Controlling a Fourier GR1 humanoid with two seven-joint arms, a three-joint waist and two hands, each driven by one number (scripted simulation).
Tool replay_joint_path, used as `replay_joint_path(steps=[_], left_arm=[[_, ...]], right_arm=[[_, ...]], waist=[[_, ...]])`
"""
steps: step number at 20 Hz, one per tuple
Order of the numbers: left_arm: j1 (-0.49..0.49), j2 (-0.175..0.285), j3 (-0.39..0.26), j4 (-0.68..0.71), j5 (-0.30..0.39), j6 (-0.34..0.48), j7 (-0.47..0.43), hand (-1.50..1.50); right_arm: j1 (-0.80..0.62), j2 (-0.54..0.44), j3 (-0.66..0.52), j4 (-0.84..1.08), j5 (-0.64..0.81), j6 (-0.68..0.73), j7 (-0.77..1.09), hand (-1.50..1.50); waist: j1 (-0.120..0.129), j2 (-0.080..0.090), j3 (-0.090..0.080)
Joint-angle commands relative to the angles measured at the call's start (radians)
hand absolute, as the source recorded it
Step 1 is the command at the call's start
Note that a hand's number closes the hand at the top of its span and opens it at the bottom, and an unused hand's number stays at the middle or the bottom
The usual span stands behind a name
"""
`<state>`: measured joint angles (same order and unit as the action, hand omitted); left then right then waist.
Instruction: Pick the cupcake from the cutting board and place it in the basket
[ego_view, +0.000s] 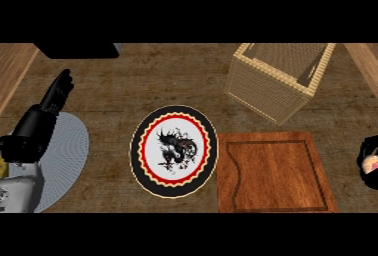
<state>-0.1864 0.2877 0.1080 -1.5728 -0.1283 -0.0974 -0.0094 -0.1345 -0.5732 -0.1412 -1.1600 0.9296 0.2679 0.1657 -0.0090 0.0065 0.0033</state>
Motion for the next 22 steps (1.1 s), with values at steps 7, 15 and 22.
replay_joint_path(steps=[7, 15, 22], left_arm=[[-0.027, -0.003, -0.013, -0.014, -0.005, -0.009, 0.042, 0.00], [-0.012, -0.013, -0.007, 0.005, 0.000, -0.010, 0.013, 0.00], [0.010, -0.057, -0.054, -0.065, -0.036, 0.016, 0.071, 0.00]], right_arm=[[-0.131, -0.072, -0.289, 0.126, -0.095, -0.374, -0.089, 1.50], [-0.346, -0.060, -0.391, -0.100, -0.392, -0.233, -0.136, 1.50], [-0.500, -0.141, -0.346, -0.225, -0.487, -0.036, 0.046, 1.50]], waist=[[0.006, -0.008, 0.000], [0.003, -0.013, -0.005], [0.015, -0.011, -0.004]])
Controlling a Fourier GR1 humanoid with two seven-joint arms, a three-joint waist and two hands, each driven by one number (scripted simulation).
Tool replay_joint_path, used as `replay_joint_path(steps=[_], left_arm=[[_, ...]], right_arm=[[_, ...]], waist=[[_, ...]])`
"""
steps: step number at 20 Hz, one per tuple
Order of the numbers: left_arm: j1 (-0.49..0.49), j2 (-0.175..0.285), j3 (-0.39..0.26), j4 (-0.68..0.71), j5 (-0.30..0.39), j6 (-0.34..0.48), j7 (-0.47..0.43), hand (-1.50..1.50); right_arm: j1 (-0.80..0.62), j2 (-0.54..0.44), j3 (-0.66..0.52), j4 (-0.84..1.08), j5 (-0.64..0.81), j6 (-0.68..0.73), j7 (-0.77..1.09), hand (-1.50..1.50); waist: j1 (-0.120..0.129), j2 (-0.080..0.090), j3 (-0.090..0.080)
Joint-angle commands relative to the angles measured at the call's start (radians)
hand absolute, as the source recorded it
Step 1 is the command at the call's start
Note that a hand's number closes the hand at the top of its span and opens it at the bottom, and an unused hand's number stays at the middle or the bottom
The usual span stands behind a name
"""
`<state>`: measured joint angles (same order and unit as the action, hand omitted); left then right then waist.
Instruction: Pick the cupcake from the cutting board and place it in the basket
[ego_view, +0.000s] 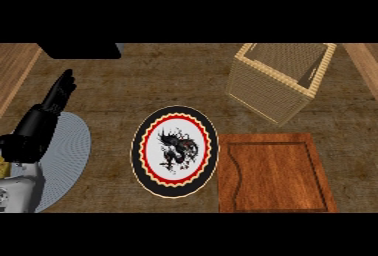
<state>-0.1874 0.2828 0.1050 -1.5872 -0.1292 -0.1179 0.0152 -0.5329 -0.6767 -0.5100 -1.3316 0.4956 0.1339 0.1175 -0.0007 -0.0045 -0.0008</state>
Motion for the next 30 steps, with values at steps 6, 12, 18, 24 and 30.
replay_joint_path(steps=[6, 12, 18, 24, 30], left_arm=[[0.008, -0.021, -0.021, 0.027, -0.030, 0.005, -0.040, 0.00], [-0.030, 0.002, 0.017, 0.040, -0.012, -0.012, -0.016, 0.00], [-0.087, -0.002, 0.024, 0.127, -0.021, -0.008, -0.061, 0.00], [-0.053, 0.000, 0.025, 0.074, -0.025, -0.013, -0.058, 0.00], [-0.037, -0.038, -0.003, 0.047, -0.042, 0.010, -0.023, 0.00]], right_arm=[[-0.347, 0.034, 0.181, -0.006, -0.031, 0.114, 0.317, 1.50], [-0.488, 0.048, 0.228, 0.069, -0.053, 0.177, 0.439, 1.50], [-0.623, 0.167, 0.323, 0.258, 0.025, 0.116, 0.492, 1.50], [-0.668, 0.155, 0.322, 0.424, 0.012, 0.202, 0.482, 1.50], [-0.655, 0.159, 0.463, 0.436, 0.148, 0.252, 0.542, 1.50]], waist=[[0.024, 0.006, -0.001], [0.014, 0.005, 0.000], [0.016, 0.010, -0.001], [0.018, 0.008, 0.000], [0.011, 0.006, 0.000]])
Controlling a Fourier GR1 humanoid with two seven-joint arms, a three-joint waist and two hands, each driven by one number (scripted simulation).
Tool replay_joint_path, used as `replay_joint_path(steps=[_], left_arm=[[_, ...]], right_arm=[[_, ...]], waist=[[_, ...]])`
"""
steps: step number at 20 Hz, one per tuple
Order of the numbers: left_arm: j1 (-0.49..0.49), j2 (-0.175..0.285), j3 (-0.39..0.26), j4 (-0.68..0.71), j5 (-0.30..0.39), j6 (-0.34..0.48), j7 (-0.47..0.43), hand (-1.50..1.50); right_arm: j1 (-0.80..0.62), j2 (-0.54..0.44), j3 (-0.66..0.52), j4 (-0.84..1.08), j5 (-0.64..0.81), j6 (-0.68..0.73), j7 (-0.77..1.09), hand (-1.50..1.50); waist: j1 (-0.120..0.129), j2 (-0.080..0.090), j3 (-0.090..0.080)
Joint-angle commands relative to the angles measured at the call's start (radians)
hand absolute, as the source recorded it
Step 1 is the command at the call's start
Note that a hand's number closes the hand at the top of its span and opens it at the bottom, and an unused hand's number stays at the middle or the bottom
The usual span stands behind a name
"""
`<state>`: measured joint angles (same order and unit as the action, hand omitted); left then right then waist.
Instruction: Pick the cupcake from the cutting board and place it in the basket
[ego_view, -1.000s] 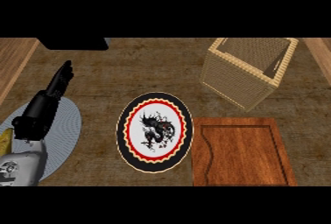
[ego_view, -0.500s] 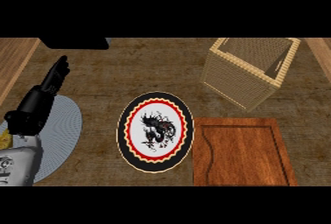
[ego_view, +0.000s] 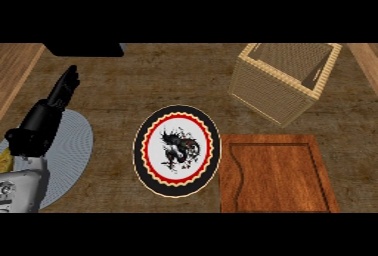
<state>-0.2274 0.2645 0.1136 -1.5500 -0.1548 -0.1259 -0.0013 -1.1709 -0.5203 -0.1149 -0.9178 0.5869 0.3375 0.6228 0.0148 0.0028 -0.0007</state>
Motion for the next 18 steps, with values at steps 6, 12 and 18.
replay_joint_path(steps=[6, 12, 18], left_arm=[[0.021, 0.012, 0.027, -0.012, 0.006, -0.006, -0.010, 0.00], [-0.008, -0.029, -0.008, -0.026, -0.022, 0.018, 0.038, 0.00], [0.050, -0.027, -0.008, -0.009, -0.030, 0.006, -0.038, 0.00]], right_arm=[[0.010, -0.035, 0.132, 0.037, 0.113, 0.134, -0.032, 1.50], [0.004, 0.028, 0.033, 0.037, 0.017, 0.163, -0.008, -1.50], [-0.018, -0.001, -0.063, 0.092, -0.002, 0.016, -0.089, -1.50]], waist=[[-0.008, -0.003, 0.000], [-0.011, -0.004, 0.000], [-0.007, 0.000, 0.001]])
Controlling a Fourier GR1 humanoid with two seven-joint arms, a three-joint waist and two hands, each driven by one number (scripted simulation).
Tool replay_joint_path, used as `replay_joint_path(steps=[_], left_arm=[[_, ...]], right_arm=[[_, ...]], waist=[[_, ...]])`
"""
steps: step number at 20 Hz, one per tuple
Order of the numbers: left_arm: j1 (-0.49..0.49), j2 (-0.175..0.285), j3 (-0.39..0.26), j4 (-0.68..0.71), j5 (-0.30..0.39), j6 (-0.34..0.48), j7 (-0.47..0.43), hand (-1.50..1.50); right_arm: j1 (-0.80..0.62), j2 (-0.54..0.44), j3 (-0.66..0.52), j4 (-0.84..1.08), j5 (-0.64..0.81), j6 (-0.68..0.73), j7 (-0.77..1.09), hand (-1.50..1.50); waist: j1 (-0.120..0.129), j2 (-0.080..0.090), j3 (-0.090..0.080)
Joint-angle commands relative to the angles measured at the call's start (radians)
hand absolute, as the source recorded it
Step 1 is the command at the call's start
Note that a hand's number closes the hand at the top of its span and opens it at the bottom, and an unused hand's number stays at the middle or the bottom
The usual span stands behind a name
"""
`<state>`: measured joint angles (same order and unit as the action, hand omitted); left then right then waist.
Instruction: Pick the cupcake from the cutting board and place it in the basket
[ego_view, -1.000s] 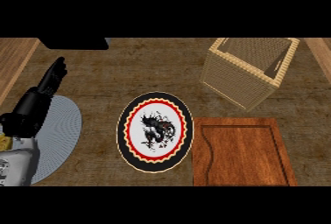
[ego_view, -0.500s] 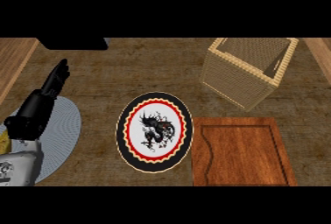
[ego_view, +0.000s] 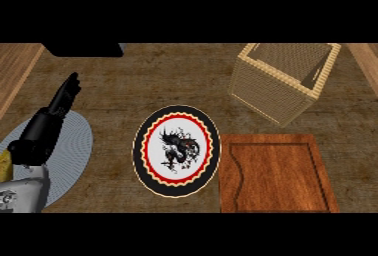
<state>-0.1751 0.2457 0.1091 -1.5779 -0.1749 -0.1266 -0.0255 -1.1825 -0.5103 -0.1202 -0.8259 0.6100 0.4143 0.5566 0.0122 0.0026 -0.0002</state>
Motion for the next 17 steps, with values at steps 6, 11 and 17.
replay_joint_path(steps=[6, 11, 17], left_arm=[[-0.041, 0.018, 0.013, -0.003, 0.022, -0.027, 0.038, 0.00], [-0.057, -0.014, 0.007, 0.021, 0.008, 0.005, 0.049, 0.00], [0.033, 0.005, 0.027, -0.014, 0.023, -0.019, -0.009, 0.00]], right_arm=[[0.007, 0.019, -0.230, -0.033, -0.082, -0.366, 0.013, -1.50], [0.037, -0.076, -0.340, -0.006, -0.113, -0.473, -0.044, -1.50], [0.146, -0.203, -0.447, -0.041, -0.164, -0.504, -0.082, -1.50]], waist=[[-0.004, -0.001, 0.001], [-0.010, 0.001, 0.001], [-0.011, -0.004, 0.001]])
